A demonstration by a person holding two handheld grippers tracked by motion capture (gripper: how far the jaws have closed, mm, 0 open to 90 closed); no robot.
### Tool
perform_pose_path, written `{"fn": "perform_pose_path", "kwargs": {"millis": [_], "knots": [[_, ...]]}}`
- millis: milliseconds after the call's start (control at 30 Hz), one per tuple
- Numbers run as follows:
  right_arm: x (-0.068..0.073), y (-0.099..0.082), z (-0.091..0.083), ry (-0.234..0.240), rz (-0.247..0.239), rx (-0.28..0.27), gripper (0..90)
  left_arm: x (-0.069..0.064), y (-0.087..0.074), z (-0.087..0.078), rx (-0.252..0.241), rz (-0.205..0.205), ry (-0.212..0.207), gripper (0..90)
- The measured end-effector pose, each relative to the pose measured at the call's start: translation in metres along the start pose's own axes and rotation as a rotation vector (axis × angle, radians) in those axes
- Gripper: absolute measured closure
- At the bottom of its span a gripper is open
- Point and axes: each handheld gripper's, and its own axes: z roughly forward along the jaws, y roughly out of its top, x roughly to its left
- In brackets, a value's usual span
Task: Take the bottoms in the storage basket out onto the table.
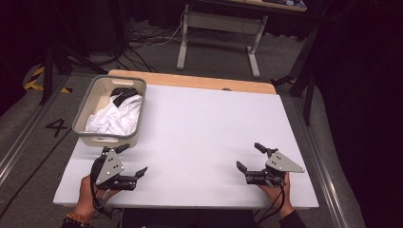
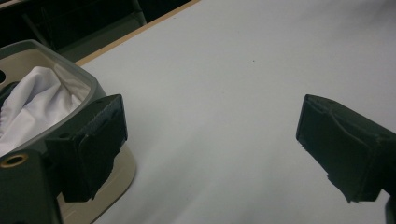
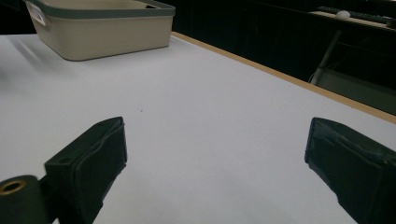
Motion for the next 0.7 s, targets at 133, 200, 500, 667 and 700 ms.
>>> {"fn": "perform_pose_path", "kwargs": {"millis": [133, 200, 500, 667, 700], "knots": [[-0.0005, -0.0014, 0.0018, -0.002, -0.01, 0.009, 5.8, 0.0017, -0.0005, 0.0029, 0.014, -0.002, 0.001, 10.4], [0.0001, -0.0013, 0.0016, -0.004, -0.013, 0.006, 5.8, 0.0014, -0.0013, 0.0033, 0.014, -0.012, 0.001, 10.5], [0.0034, 0.0005, 0.003, -0.01, -0.019, 0.001, 5.8, 0.0038, -0.0029, 0.002, 0.01, -0.031, 0.002, 11.1], [0.004, -0.0006, 0.0042, -0.016, -0.027, 0.01, 5.8, 0.0043, -0.002, 0.0005, 0.011, -0.02, 0.009, 11.3], [0.004, -0.0006, 0.0041, -0.019, -0.025, 0.008, 5.8, 0.0048, -0.0014, -0.0004, 0.007, -0.021, 0.012, 11.3]]}}
